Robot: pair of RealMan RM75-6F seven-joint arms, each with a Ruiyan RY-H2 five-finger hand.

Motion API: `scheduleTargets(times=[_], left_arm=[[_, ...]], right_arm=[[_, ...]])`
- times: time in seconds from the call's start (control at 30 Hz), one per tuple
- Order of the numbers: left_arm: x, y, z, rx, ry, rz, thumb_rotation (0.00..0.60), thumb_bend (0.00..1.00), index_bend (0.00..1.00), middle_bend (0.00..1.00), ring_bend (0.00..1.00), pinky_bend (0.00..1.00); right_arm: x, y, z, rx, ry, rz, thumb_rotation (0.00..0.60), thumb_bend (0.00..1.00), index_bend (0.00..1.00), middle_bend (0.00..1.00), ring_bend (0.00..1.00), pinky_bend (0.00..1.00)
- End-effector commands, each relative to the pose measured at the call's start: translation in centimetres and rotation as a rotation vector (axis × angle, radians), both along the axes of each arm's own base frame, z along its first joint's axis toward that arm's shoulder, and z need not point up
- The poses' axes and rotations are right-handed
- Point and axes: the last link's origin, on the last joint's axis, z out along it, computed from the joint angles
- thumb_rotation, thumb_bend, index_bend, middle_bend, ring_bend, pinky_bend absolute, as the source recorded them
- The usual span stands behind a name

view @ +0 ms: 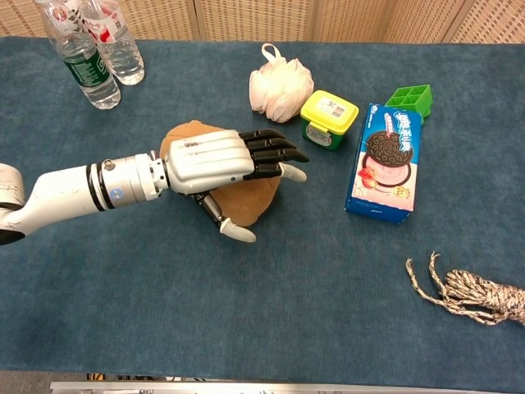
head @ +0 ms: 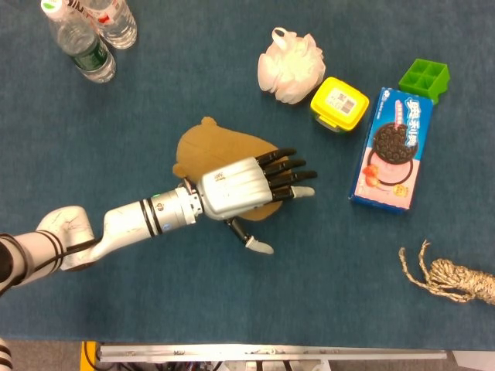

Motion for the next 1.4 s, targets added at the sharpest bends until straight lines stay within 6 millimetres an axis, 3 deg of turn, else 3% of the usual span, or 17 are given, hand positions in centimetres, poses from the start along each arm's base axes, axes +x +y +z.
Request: scheduleTargets(times=[0.03, 0.33, 0.7, 1.2, 1.4], left_arm=[[0.0, 0.0, -0.8, 0.021, 0.031, -0.019, 0.140, 0.08, 0.12, 0.06, 0.03, 0.00], [-1.0, 0.2, -1.3, 0.043, 0.084, -0.020, 0.140, 0.08, 0.12, 0.13, 0.05, 0.00], [-2.2, 0.5, 0.2, 0.078, 0.074, -0.026, 0.140, 0.08, 0.17, 0.19, 0.10, 0.00], [-2.6, 0.5, 4.2, 0.096, -0.088, 0.042, 0.141, 0.08, 0.18, 0.18, 0.10, 0.00], [-4.0, 1.1, 6.6, 0.173, -0.113, 0.121, 0.139, 0.08, 0.18, 0.18, 0.10, 0.00]], right_arm=[[-0.1, 0.0, 0.0, 0.000, 0.000, -0.002, 0.600, 0.22, 0.16, 0.24, 0.16, 0.24], [-0.1, 0.0, 0.0, 0.002, 0.002, -0.001, 0.600, 0.22, 0.16, 0.24, 0.16, 0.23], [0.2, 0.0, -0.2, 0.005, 0.001, 0.005, 0.600, 0.22, 0.16, 0.24, 0.16, 0.23], [0.2, 0.2, -0.1, 0.006, -0.005, 0.013, 0.600, 0.22, 0.16, 0.24, 0.16, 0.24], [-0.1, 0.2, 0.2, 0.008, -0.004, 0.011, 0.600, 0.22, 0.16, 0.24, 0.16, 0.24]])
